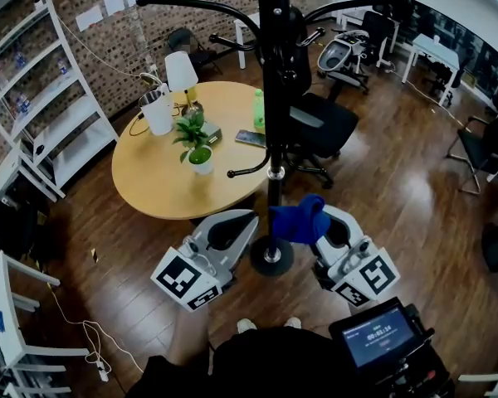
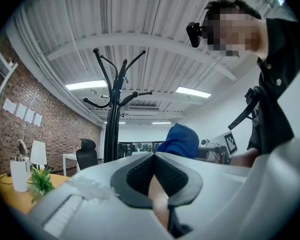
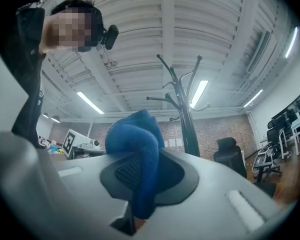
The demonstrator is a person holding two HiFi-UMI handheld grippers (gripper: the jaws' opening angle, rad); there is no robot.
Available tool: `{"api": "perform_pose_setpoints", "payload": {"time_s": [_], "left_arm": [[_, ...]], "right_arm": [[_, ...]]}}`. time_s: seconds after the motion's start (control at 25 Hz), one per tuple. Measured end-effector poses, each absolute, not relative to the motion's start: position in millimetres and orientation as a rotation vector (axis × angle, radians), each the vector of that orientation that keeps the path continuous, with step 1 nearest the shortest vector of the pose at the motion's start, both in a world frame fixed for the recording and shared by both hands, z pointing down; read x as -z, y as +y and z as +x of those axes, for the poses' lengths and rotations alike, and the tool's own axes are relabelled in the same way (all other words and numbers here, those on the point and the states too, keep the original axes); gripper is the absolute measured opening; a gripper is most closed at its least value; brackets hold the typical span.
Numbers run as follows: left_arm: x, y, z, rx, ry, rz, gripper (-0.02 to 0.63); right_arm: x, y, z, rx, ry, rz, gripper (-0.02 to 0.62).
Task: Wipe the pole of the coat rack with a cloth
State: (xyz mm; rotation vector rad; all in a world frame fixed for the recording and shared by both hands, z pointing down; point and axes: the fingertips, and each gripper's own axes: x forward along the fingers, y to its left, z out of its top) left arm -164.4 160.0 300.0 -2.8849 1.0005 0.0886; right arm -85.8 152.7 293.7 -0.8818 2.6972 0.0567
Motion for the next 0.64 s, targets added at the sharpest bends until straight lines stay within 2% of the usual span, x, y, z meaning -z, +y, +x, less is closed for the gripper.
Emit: {"api": "perform_pose_setpoints", "payload": {"time_s": [0.64], "left_arm": [[-283.5,144.7,-178.8,-0.112,0.991,-2.899,0.000]], "right_arm": [[-277.6,140.3,-96.0,-0.030,2.692,-0.914,0.040]]}}
